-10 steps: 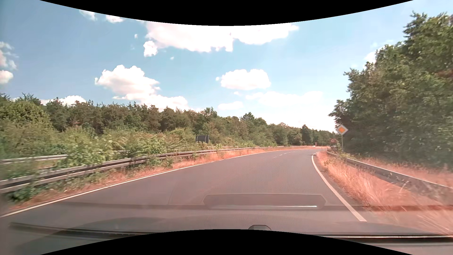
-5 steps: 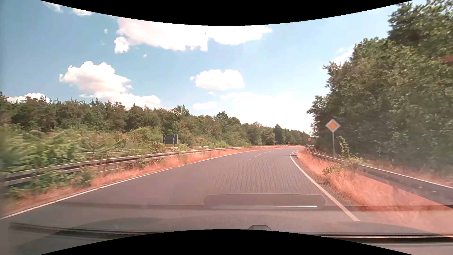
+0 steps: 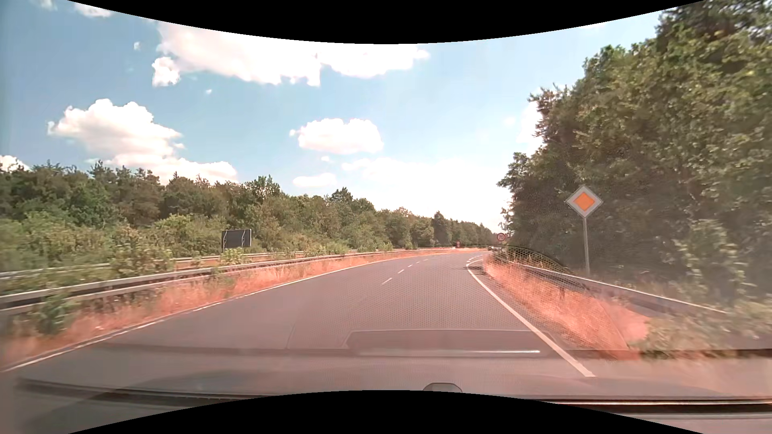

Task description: Follow the waypoints while adhering to traffic rules and regulations

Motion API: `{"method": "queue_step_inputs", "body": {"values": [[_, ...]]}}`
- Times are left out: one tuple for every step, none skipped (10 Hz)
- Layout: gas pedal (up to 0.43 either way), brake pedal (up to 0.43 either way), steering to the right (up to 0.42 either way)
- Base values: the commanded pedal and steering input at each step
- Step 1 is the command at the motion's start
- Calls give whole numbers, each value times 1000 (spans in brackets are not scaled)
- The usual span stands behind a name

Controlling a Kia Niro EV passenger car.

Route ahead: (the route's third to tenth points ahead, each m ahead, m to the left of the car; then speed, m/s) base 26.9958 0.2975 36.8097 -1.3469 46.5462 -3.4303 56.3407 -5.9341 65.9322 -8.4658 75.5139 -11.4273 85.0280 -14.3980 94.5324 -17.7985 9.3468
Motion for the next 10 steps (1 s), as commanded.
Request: {"method": "queue_step_inputs", "body": {"values": [[358, 0, 56], [358, 0, 41], [358, 0, 32], [358, 0, 21], [358, 0, 13], [358, 0, 9], [358, 0, 8], [358, 0, 8], [358, 0, 8], [358, 0, 8]]}}
